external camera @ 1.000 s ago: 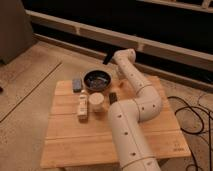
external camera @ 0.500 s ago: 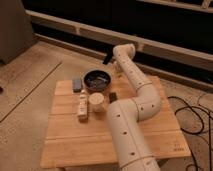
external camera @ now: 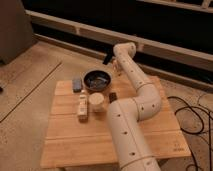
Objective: Drag the pepper across the table
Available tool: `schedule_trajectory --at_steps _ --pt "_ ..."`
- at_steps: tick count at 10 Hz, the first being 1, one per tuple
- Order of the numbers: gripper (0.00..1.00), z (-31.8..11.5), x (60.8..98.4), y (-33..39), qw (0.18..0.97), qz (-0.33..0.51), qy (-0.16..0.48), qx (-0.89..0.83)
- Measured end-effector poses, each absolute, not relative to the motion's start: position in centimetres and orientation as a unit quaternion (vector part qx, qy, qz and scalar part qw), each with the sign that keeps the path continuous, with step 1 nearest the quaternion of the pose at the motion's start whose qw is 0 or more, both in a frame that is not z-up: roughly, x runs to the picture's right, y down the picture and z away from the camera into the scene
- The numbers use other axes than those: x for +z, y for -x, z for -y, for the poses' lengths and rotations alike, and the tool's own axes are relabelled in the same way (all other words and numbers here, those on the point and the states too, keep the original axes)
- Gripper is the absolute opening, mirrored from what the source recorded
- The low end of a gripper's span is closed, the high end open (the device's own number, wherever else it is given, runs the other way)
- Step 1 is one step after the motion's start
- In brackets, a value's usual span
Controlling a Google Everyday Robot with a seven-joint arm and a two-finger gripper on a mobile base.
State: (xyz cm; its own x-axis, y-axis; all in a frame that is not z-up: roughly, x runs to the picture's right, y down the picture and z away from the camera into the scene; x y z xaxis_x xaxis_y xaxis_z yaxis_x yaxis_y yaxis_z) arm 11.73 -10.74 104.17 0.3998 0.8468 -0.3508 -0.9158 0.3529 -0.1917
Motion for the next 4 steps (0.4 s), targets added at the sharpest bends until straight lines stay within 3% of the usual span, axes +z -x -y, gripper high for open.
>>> schedule_trajectory --at_steps 4 --pt "0.03 10.70 104.19 -11.77 0.817 -0.096 0.181 0.540"
